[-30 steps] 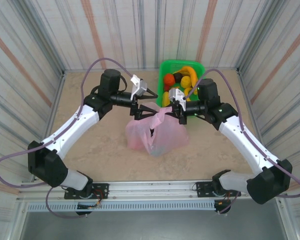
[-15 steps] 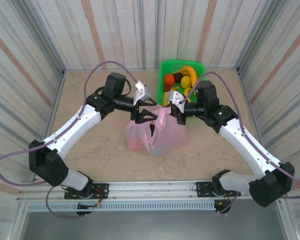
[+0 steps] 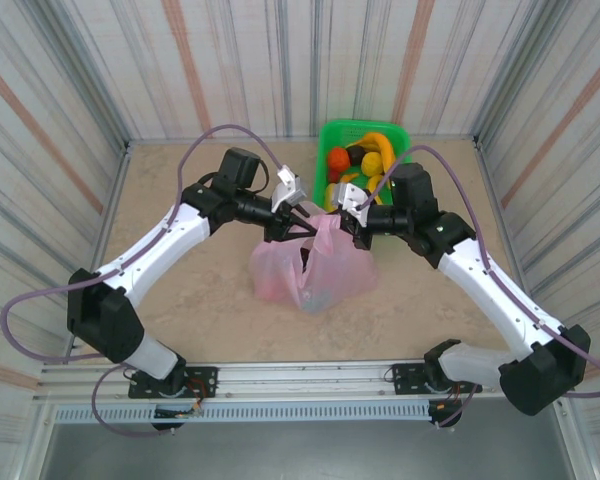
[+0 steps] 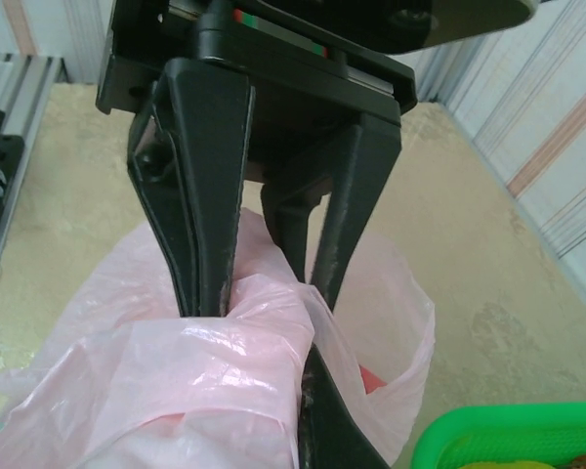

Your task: Place the fake fruits into the plastic bag and tie a complex knot

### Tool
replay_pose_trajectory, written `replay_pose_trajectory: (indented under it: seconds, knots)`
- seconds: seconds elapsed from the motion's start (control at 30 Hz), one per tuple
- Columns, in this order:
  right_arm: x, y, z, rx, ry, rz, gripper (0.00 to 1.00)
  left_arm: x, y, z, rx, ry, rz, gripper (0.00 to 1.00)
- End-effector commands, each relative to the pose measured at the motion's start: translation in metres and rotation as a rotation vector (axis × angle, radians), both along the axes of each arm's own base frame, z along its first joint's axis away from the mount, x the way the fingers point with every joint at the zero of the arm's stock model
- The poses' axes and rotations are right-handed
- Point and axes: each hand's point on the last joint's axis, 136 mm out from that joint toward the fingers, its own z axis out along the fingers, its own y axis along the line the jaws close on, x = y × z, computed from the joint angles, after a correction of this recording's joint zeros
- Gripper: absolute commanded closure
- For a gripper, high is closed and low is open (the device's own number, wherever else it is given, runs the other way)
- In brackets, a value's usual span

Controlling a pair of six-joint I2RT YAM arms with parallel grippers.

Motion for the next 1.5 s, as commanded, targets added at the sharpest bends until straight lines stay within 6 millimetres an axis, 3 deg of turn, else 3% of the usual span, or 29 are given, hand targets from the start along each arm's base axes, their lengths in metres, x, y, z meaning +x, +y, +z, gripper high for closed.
replay_pose_trajectory:
  seconds: [0.0,0.2,0.33,0.67,0.77,0.97,1.23,1.47]
  knots:
    - [-0.004,-0.003,0.006,-0.005,-0.042,-0.006,1.00,-0.002,0.002,0.010,-0.001,-0.030,-0.003,0.75]
    - [-0.003,-0.007,0.001,-0.035,-0.028,-0.020,0.97,-0.005,0.008,0.017,-0.007,-0.054,-0.001,0.95]
    - [-0.005,-0.012,-0.005,-0.081,0.011,-0.027,0.88,-0.006,0.012,0.020,-0.003,-0.066,0.002,1.00]
    - [-0.025,-0.034,0.003,-0.176,0.091,-0.037,0.38,-0.012,0.015,0.024,-0.001,-0.118,-0.034,1.00]
    - [-0.026,-0.038,0.005,-0.214,0.106,-0.042,0.28,-0.013,0.014,0.025,-0.001,-0.157,-0.050,1.00]
    - [-0.029,-0.022,0.009,-0.232,0.112,0.020,0.10,-0.014,0.012,0.027,0.005,-0.214,-0.068,1.00]
    - [-0.021,-0.004,0.006,-0.250,0.105,0.037,0.11,-0.015,0.010,0.028,0.011,-0.234,-0.080,1.00]
    - [-0.014,0.003,-0.006,-0.283,0.128,0.031,0.25,-0.016,0.010,0.030,0.006,-0.242,-0.086,1.00]
